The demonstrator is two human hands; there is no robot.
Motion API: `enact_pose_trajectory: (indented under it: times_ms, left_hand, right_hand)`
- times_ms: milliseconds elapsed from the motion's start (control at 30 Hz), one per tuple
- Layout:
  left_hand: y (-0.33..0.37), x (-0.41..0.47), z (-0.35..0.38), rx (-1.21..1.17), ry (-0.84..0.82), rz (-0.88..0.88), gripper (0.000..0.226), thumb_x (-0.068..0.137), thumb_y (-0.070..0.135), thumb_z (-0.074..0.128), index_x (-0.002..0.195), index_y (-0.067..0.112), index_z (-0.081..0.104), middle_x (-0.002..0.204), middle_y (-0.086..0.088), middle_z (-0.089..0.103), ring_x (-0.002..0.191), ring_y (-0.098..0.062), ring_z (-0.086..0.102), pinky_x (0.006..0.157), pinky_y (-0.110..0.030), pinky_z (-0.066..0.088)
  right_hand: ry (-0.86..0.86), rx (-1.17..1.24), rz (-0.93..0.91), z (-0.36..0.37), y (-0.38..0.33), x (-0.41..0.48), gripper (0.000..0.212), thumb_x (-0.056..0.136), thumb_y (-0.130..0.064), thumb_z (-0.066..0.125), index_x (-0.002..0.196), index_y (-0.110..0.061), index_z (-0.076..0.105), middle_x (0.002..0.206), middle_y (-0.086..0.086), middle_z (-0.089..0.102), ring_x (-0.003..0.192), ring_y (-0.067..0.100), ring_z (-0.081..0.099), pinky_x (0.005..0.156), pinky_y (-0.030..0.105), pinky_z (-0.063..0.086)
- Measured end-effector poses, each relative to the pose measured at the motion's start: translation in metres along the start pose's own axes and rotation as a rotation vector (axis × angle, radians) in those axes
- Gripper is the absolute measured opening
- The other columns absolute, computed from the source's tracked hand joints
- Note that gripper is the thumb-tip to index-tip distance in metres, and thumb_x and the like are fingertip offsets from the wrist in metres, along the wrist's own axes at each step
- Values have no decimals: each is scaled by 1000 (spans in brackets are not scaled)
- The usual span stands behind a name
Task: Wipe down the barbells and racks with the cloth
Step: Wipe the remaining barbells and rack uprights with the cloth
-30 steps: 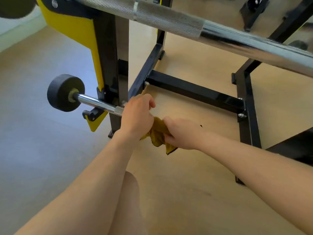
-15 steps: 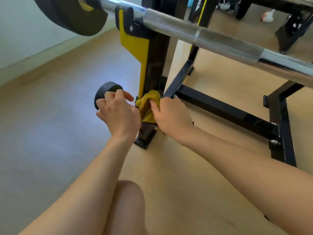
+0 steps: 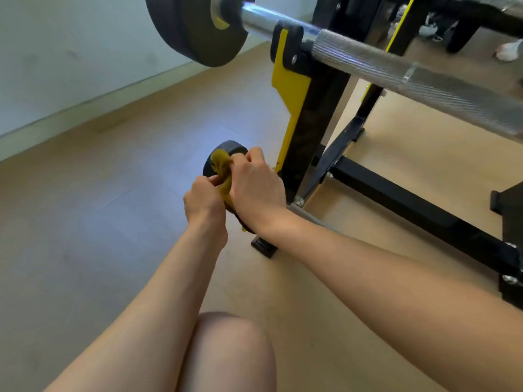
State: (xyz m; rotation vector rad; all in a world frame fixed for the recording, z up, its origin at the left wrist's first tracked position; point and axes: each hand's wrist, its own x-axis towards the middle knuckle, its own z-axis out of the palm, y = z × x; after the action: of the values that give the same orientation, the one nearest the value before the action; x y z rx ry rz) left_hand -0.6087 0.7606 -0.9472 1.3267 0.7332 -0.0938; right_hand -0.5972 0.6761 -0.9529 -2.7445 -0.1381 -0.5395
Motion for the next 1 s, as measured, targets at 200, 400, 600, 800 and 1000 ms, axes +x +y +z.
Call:
enact_pose_trajectory:
  times_ms: [200,400,600,800,1000]
  left_hand:
    - [-10,6,12,20,-136,-41,46,102,45,34,114,15,67,129,-8,67,124,-26,56,93,-40,36]
    - [-17,8,14,53,17,-122,54,109,44,25,146,17,54,129,-7,51,109,-24,46,91,-40,33]
    - [-24,19,13,79,148,-119,64,103,52,21,149,20,51,154,-7,49,132,-28,45,113,-51,35]
    - [-26,21,9,159,110,-130,68,105,55,16,151,18,49,156,-8,48,140,-31,42,118,-54,30]
    - [-22,9,9,171,66,-98,66,109,55,16,150,18,52,151,-8,50,120,-27,47,106,-47,39]
  right_hand:
    - [91,-67,-129,-13,11,16,22,101,-12,63,121,-8,55,112,16,53,76,27,62,64,32,55]
    - [-440,-464,-173,1,12,18,22,102,-28,60,119,-14,61,118,10,59,118,31,48,96,40,45]
    - [-513,-428,-139,12,10,39,25,103,-27,64,122,-11,61,105,9,57,97,28,53,75,35,44]
    - [-511,-701,-249,21,16,59,30,103,-49,52,88,-23,59,86,1,57,95,25,53,79,38,31]
    - [-620,-698,-349,5,12,59,25,102,-33,60,84,-20,51,81,0,53,91,25,54,99,41,35]
